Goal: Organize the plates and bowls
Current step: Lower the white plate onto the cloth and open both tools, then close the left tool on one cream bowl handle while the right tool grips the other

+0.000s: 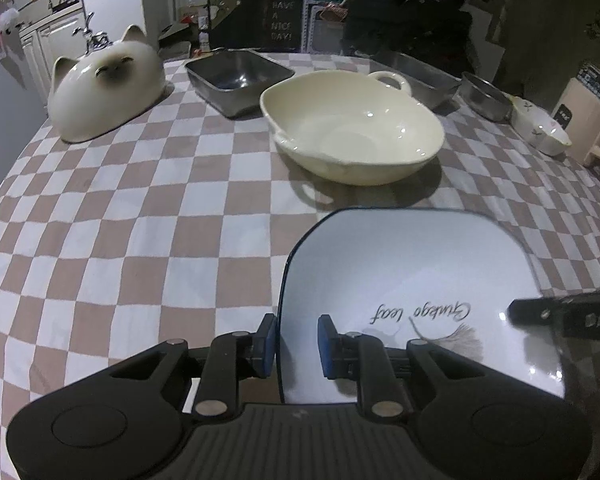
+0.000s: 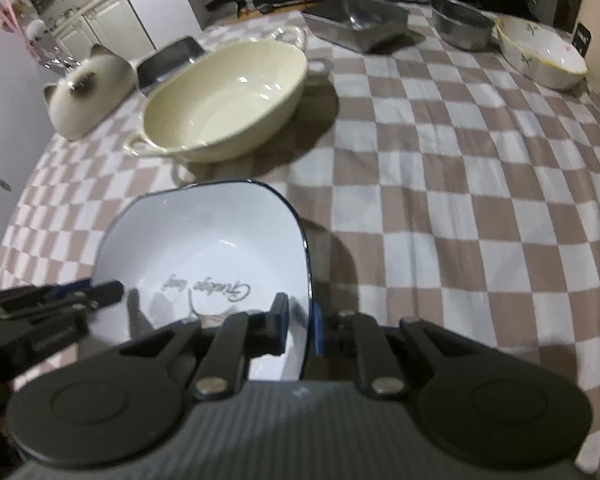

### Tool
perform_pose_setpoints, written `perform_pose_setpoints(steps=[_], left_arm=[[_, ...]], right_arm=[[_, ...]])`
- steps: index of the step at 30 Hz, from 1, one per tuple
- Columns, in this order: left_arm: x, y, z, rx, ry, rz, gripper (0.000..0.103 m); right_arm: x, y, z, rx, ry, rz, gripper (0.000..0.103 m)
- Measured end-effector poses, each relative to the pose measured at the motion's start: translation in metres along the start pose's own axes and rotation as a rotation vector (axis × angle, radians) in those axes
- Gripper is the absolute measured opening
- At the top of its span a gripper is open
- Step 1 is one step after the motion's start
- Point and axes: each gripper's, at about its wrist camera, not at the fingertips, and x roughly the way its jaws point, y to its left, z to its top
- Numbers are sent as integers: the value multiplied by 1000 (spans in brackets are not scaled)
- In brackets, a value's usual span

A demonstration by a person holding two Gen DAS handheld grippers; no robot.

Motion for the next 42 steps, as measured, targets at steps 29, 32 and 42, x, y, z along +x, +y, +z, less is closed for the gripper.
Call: perform_pose_setpoints(steps=[29,32,42], left_arm=[[-10,-1,-2,-10,41,-71,103],[-20,-3,3,-6,-3,-56,103],[-43,16,43,-199,-129,-104,103]], right_arm=[[-13,-12,-44,-47,-92,22,102],[-24,-20,-40,-14,-142,24,103],[-59,-41,19,-77,-357,54,103]])
